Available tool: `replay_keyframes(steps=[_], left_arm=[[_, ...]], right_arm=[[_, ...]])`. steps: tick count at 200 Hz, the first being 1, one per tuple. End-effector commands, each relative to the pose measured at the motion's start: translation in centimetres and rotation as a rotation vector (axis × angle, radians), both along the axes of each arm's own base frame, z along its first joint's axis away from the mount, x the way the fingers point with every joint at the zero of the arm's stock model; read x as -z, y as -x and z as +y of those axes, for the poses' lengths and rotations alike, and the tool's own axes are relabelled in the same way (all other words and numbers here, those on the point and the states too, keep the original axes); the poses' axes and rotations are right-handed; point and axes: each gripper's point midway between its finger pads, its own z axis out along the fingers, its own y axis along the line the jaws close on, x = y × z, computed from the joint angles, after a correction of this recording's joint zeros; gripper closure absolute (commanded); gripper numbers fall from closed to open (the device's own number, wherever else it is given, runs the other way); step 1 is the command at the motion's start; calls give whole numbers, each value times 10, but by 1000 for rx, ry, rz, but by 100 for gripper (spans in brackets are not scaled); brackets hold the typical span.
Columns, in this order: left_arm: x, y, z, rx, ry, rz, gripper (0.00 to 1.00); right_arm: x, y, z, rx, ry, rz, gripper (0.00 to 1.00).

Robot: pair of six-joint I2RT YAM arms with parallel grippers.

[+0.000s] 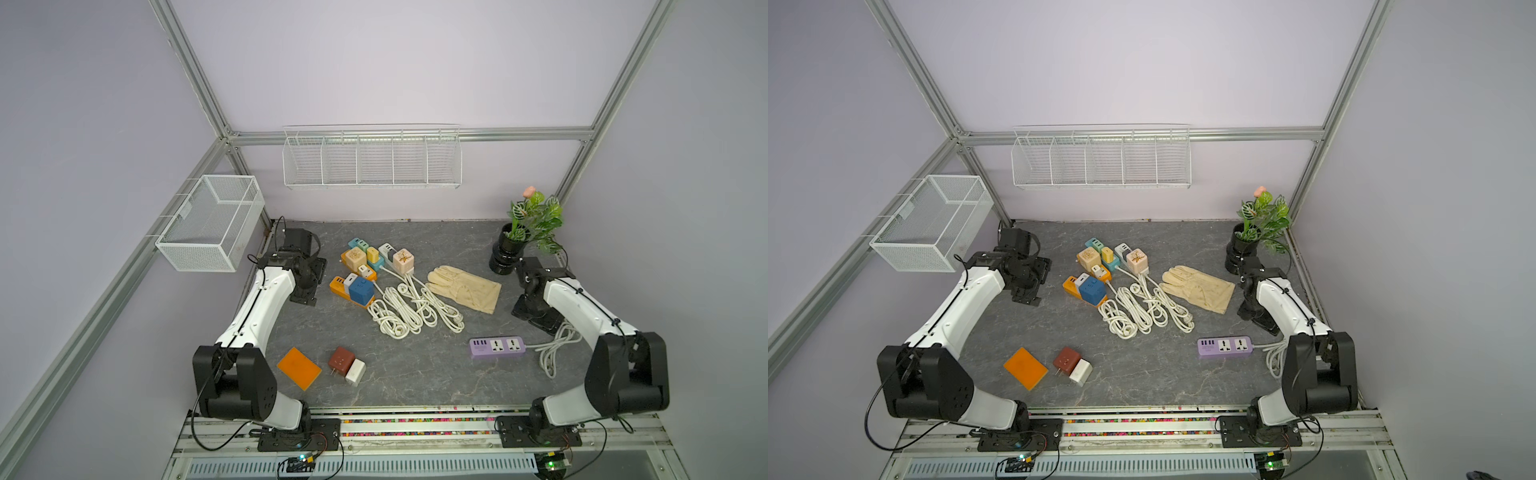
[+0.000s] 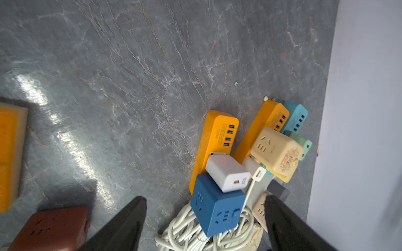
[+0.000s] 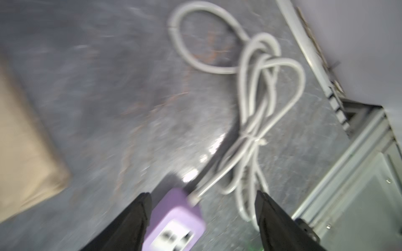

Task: Pull the plug off the socket
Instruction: Place the socket at the center of the board, then move the distractor to the center of the board.

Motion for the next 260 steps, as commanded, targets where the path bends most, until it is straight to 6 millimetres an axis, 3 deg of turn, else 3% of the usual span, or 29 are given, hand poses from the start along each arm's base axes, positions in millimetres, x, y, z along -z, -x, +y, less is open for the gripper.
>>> replay_keyframes(steps=[1,21,77,106,169,203,227,260], left_arm=[[9,-11,2,58,21,27,12],[16,-19,1,76,26,50,12],[25,-20,-4,81,52,53,13],[28,-21,-6,89,58,51,13],[29,-14,-7,90,67,52,13],[25,-12,-7,90,74,38,13],[25,-12,-5,83,76,40,13],[27,-20,-4,65,90,35,13]], right_arm=[[-11,-15,43,-154,-68,-59,22],[-3,-34,73,-258,-110,-84,23],[34,-94,113,-321,-212,-75,41],[57,-109,124,-274,-229,-33,50],[83,-148,132,-142,-216,-34,53],[83,-178,142,-133,-220,-57,53],[82,-186,145,-138,-212,-42,55],[44,-186,163,-247,-161,-124,48]])
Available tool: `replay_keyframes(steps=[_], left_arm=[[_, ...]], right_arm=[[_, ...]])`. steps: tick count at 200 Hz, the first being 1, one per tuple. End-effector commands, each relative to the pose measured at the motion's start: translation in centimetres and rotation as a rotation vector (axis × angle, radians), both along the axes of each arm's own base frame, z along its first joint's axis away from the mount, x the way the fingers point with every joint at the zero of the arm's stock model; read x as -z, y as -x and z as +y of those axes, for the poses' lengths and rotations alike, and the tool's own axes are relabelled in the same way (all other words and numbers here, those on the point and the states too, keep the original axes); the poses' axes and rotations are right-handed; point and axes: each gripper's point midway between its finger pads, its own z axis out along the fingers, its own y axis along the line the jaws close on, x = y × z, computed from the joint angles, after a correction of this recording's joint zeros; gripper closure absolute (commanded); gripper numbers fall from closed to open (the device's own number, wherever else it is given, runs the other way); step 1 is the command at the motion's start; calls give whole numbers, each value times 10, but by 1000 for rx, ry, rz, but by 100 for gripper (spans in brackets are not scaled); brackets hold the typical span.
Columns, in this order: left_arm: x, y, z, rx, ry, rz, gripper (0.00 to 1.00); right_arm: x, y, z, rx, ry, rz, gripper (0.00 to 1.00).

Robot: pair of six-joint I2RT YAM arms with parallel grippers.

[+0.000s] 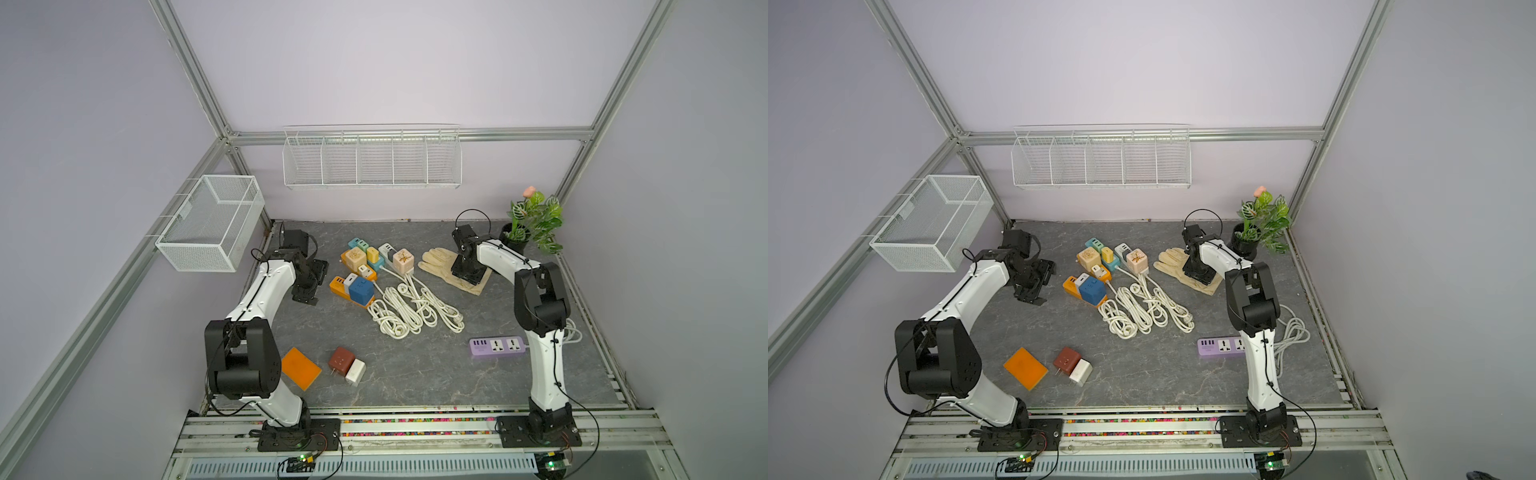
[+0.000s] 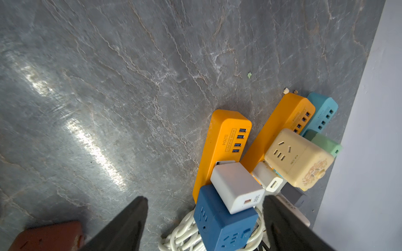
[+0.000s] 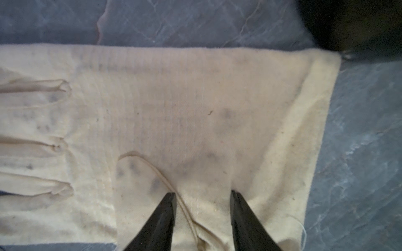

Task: Pull the plug off the socket
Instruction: Move the distractor to the center of the board, then move the socket to the center of the board.

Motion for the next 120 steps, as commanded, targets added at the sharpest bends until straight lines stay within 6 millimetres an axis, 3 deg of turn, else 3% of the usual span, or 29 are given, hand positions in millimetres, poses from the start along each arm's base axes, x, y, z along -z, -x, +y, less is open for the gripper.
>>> replay_keyframes(steps=[1,29,69,120], left_arm=[[1,-5,1,-5,15,-6,13],[10,-15,0,-33,21,23,12],[35,-33,-9,-66,62,98,10],[39,-61,-16,-69,40,139,5]], right_arm=[[-32,9,12,-73,57,-45,48],[-78,21,27,-171,105,-143,33],[-124,49,44,-333,123,-251,11],[-136,104,103,-679,96,-294,0]])
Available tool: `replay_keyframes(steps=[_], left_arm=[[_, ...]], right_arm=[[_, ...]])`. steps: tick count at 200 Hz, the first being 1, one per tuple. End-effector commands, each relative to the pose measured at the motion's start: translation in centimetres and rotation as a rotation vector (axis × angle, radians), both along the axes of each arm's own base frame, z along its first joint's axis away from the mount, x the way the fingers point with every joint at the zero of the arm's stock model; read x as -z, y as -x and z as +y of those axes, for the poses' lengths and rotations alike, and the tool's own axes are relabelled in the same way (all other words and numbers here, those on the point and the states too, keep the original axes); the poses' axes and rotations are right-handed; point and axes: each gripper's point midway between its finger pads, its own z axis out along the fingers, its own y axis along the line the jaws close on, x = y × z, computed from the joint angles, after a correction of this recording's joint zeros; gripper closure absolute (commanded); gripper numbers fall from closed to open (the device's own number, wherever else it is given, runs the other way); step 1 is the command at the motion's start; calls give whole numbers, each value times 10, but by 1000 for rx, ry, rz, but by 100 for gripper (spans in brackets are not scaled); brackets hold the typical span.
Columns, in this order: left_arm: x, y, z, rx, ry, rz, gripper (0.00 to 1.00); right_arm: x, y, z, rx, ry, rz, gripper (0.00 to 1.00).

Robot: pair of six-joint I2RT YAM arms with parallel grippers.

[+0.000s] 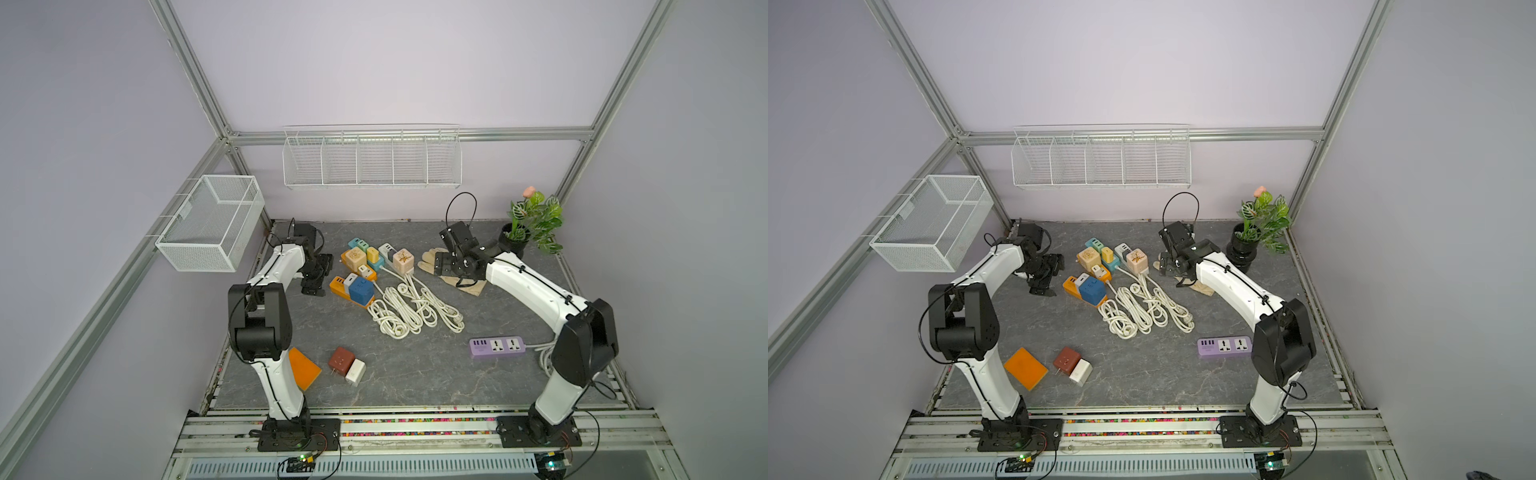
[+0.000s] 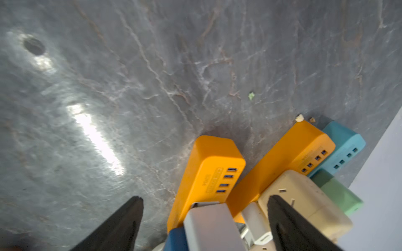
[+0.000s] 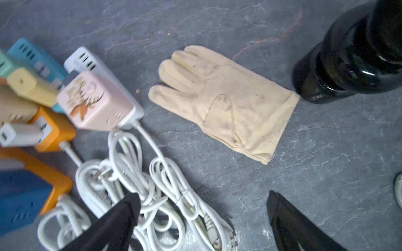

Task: Pull the plug off the socket
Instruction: Move the socket to the center of the board.

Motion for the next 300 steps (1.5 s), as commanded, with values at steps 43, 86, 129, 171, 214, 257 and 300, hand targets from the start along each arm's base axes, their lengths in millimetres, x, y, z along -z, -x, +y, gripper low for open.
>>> replay_keyframes(steps=[43,86,129,171,214,257,300], left_arm=[[14,-7,-18,67,-10,117,5],[29,-2,-25,76,-33,169,10],[49,3,-28,78,-39,212,16],[57,6,-23,76,-65,225,25],[65,28,-14,65,-82,267,40],[71,53,-6,57,-83,290,51],[81,83,-1,71,-85,312,64]], right_arm=[[7,65,46,-306,9,23,1],[-1,81,50,-351,7,19,1],[-6,91,48,-363,2,13,1],[-5,99,51,-392,11,16,0],[-3,103,60,-461,3,19,2],[-1,107,78,-594,29,1,6],[10,117,116,-786,32,-13,6]])
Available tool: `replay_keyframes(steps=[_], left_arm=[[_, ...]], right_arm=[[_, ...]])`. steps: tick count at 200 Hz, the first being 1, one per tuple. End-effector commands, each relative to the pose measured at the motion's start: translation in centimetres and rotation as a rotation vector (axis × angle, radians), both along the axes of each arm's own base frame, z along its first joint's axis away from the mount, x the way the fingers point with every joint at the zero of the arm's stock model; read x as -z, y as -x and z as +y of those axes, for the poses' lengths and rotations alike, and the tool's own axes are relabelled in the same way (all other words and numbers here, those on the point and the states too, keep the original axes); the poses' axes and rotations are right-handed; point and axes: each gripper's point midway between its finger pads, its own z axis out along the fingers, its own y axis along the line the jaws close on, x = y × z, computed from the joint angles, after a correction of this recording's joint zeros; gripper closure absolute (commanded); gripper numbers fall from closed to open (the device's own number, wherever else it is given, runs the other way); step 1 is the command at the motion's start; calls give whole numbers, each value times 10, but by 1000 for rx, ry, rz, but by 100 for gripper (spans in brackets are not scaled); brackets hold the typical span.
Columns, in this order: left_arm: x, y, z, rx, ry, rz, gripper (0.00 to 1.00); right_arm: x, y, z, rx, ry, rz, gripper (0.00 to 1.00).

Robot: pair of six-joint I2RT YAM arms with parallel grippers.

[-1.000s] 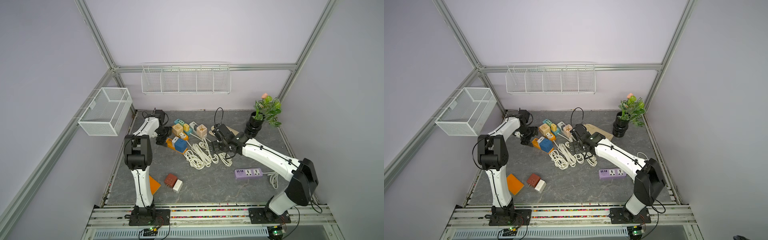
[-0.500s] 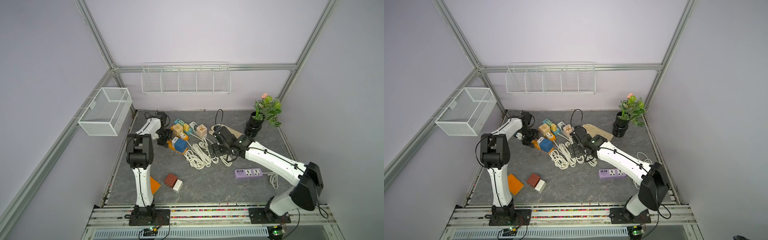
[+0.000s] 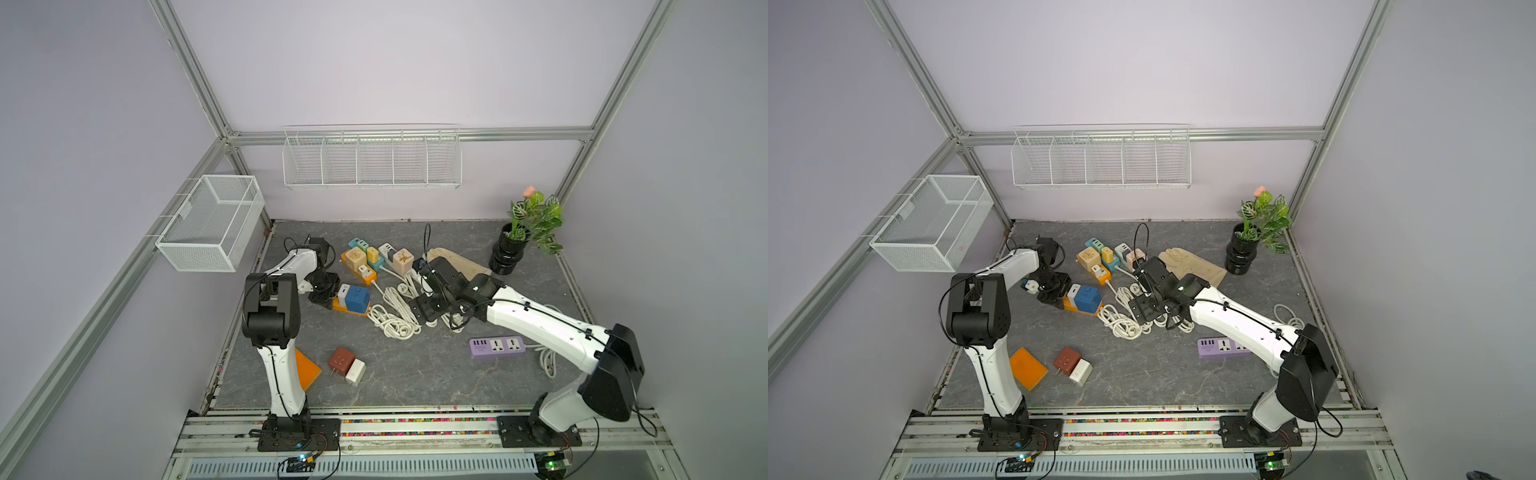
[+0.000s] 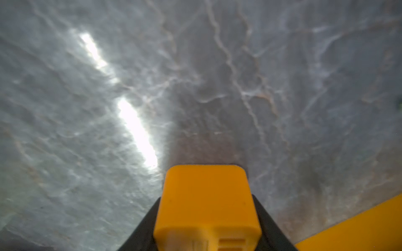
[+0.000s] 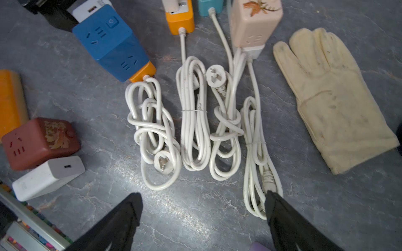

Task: Pull the plug off the socket
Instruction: Move the socket to the center of the board.

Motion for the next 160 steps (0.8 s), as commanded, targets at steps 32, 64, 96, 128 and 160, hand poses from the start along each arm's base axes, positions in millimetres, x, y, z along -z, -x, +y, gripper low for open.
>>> replay_keyframes(steps=[32,64,96,128,160], left_arm=[[13,46,9,37,-32,79,73],[8,56,9,24,-22,63,81],[4,61,6,17,-12,50,86],[3,64,1,14,0,42,93],[5,65,-4,6,14,39,100]], right_arm=[[11,12,65,-309,-84,-9,4],[23,8,102,-439,-23,-68,2],[37,0,136,-519,-17,-68,1],[50,3,159,-630,-30,-33,2],[67,7,170,-675,-26,35,2]])
